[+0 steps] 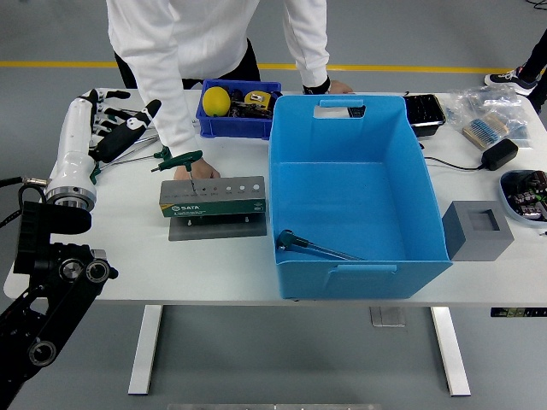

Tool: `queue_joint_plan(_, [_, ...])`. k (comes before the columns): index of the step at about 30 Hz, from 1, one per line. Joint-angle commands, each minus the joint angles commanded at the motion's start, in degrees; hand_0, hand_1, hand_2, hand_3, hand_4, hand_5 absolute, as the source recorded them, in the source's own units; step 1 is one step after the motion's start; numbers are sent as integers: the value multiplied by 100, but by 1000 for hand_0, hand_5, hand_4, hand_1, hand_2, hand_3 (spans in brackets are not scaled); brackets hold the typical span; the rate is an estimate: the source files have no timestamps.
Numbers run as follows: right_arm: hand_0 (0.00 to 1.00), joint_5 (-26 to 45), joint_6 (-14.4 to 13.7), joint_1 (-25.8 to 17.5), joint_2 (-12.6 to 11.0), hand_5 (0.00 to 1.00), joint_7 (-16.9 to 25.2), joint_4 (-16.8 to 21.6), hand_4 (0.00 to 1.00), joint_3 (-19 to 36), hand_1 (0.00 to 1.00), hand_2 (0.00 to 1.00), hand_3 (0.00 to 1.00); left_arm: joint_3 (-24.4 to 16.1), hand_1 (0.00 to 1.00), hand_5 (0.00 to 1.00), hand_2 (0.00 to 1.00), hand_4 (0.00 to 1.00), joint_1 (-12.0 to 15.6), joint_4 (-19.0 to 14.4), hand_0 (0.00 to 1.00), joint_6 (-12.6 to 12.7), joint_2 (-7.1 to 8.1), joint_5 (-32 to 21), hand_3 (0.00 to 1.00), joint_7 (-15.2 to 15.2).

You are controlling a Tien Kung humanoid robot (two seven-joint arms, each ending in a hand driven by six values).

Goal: Lift tool from toolbox,place it in box,lift tool from toolbox,place it in box

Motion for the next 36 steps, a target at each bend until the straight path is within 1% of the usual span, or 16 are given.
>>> queue_joint_plan(1, [684,23,5,4,-4,764,7,0,840,-20,694,745,591,-54,210,715,352,978,134,-16,196,183,-69,-261,652,-109])
queue_joint_plan(2, [684,57,7,5,-5,763,17,-1,840,-38,692,745,589,-110,162,744,301,865,242,-25,185,183,-124,-484,645,-204])
queue_joint_plan(4, [684,143,8,7,-4,763,41,-4,840,-77,692,745,589,-194,162,744,301,865,438,-17,185,183,-189,-968,645,-369])
queue_joint_plan(7, [684,169,8,12,0,763,47,-5,840,-87,692,745,589,-214,162,744,301,865,607,7,185,183,-162,-1696,645,-397])
queue_joint_plan(8, [684,143,10,15,-2,763,35,-4,840,-71,693,744,588,-177,264,843,461,855,658,18,219,183,-115,-1957,679,-396])
queue_joint_plan(10, [684,97,7,20,-2,763,18,-3,840,-50,693,744,588,-130,264,843,461,855,694,44,219,183,-68,-2441,679,-378])
queue_joint_plan(13, [684,24,-2,16,4,763,-10,0,840,-3,693,744,588,-77,264,843,461,855,725,90,219,183,-72,-3149,679,-415])
queue_joint_plan(14, [685,-12,-4,11,6,763,-21,1,840,18,692,744,588,-43,440,998,580,854,739,104,323,183,-78,-3372,750,-464])
queue_joint_plan(16, [685,-86,-5,-2,7,763,-44,2,840,60,692,744,588,41,440,998,580,854,771,121,323,183,-87,-3856,750,-583])
queue_joint_plan(19, [685,-144,-6,-25,14,763,-65,2,840,95,692,744,588,204,440,998,580,854,799,154,323,183,-79,-4601,750,-952])
queue_joint_plan(20, [685,-141,-6,-30,16,763,-65,1,840,92,691,744,588,264,481,998,623,854,800,171,416,183,-77,-4825,821,-1090])
queue_joint_plan(23, [685,-111,-8,-39,26,763,-58,-4,840,75,691,744,588,390,481,998,623,854,781,214,416,183,-79,-5570,821,-1402])
queue_joint_plan(27, [685,-62,-7,-43,33,762,-43,-12,840,56,692,744,588,480,489,998,630,854,641,395,420,183,-128,-6538,840,-1662])
queue_joint_plan(31, [685,-45,-8,-29,31,762,-36,-14,840,40,692,744,588,608,489,998,630,854,422,638,420,183,-153,-7506,840,-1737])
queue_joint_plan(32, [686,-32,-9,-32,33,761,-33,-15,839,35,692,744,587,640,489,998,627,855,381,674,409,183,-156,-7730,863,-1734])
queue_joint_plan(36, [686,-36,-13,-48,41,761,-38,-17,839,41,692,744,587,756,489,998,627,855,193,799,409,183,-224,-8726,863,-1778])
